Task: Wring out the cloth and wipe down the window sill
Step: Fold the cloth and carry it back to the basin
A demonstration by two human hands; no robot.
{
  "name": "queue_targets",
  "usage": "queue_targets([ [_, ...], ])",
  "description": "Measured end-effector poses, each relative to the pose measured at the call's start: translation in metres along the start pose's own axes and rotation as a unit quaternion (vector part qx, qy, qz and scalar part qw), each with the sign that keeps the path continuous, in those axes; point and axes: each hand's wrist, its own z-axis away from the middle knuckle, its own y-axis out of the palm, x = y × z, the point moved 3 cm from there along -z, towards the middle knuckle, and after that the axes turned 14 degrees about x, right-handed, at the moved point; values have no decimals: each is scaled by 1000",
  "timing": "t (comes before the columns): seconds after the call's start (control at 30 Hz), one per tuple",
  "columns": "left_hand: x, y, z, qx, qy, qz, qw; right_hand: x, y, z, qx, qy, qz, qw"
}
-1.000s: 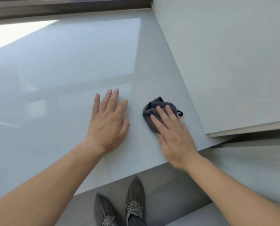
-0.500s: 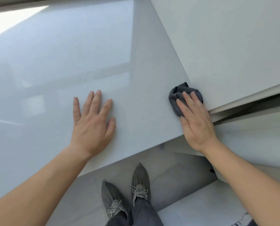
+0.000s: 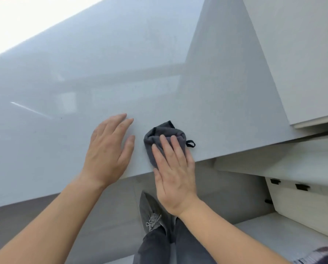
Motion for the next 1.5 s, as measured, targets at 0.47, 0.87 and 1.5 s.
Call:
queue_targets([
  [0.47, 8, -12, 28, 46, -13, 57, 997, 12, -54, -6, 16, 11, -162, 987],
  [0.87, -15, -23, 11, 119, -56, 77, 988, 10, -57, -11, 157, 116, -320, 927],
  [1.5, -62, -151, 205, -168, -190, 632, 733, 163, -194, -23, 407, -54, -422, 808],
])
